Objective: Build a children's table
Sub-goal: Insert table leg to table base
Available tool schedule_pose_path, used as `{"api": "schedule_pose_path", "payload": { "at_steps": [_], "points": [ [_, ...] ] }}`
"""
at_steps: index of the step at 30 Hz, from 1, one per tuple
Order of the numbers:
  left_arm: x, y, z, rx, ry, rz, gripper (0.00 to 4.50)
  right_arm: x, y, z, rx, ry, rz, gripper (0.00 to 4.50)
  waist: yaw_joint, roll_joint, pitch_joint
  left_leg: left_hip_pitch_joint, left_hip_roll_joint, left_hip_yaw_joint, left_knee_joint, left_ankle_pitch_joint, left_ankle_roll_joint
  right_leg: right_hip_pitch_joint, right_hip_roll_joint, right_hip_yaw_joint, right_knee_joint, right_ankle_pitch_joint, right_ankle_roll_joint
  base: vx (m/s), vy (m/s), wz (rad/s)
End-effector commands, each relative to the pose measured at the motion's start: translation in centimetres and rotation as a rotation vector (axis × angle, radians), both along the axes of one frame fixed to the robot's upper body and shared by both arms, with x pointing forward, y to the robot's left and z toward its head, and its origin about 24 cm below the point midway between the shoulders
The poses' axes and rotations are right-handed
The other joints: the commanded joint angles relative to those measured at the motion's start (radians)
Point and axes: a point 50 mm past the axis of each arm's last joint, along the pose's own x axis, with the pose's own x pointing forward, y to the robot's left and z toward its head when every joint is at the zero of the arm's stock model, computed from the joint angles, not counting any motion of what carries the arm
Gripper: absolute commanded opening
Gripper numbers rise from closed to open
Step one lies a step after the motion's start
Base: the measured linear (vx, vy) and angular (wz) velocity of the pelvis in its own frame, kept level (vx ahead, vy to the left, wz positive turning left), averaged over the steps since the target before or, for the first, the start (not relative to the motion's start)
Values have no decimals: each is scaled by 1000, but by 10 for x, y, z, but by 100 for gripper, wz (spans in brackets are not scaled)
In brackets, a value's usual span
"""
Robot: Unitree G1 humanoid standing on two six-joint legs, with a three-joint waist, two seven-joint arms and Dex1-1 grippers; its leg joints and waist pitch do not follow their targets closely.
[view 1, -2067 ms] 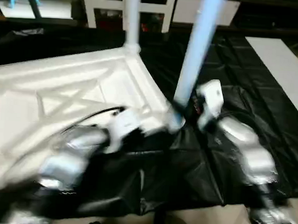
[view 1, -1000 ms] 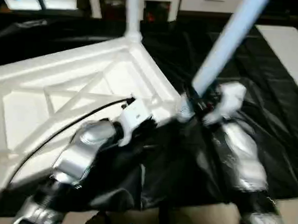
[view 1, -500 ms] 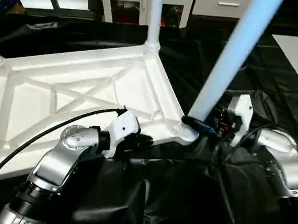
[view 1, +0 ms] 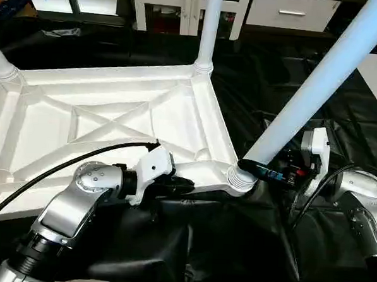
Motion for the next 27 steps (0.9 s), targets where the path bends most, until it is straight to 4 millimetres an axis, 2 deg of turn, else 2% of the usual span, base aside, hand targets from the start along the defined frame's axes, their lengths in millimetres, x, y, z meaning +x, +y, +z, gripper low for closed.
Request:
{"api": "schedule_pose_path", "payload": {
  "at_steps": [1,6,13,20,21,23,27],
  "points": [
    [-6,-11,10,-37,-50,-84,0,-22,-15,-73,-220,316,-108,185,0,15,-40,0,13,16,-52,-118,113,54,-19,28,-40,-95,-275,0,0,0],
    [-6,-12,10,-33,-51,-91,0,-24,-10,-73,-275,283,-63,185,0,12,-40,0,14,14,-54,-157,88,52,-20,28,-45,-149,-251,0,0,0],
    [-6,-9,10,-22,-56,-81,0,-28,-10,-79,-282,285,-74,185,-2,8,-40,-1,14,13,-56,-173,84,52,-19,28,-45,-152,-246,0,0,0],
    [-5,-9,10,-27,-60,-74,0,-29,-11,-80,-261,285,-99,185,-2,9,-38,-2,15,12,-58,-180,78,51,-19,28,-47,-153,-243,0,0,0],
    [-5,-9,10,-29,-62,-70,0,-31,-10,-80,-250,282,-109,185,-1,12,-36,-2,15,12,-59,-189,75,50,-19,28,-48,-161,-240,0,0,0],
    [-5,-9,10,-30,-62,-70,0,-31,-10,-80,-247,278,-114,185,0,10,-37,-2,15,12,-59,-193,71,50,-20,29,-49,-165,-236,0,0,0],
    [-5,-10,10,-29,-60,-73,0,-26,-8,-74,-215,236,-142,185,-2,12,-36,-2,15,11,-62,-217,62,49,-19,28,-52,-189,-229,0,0,0]
  ]
}}
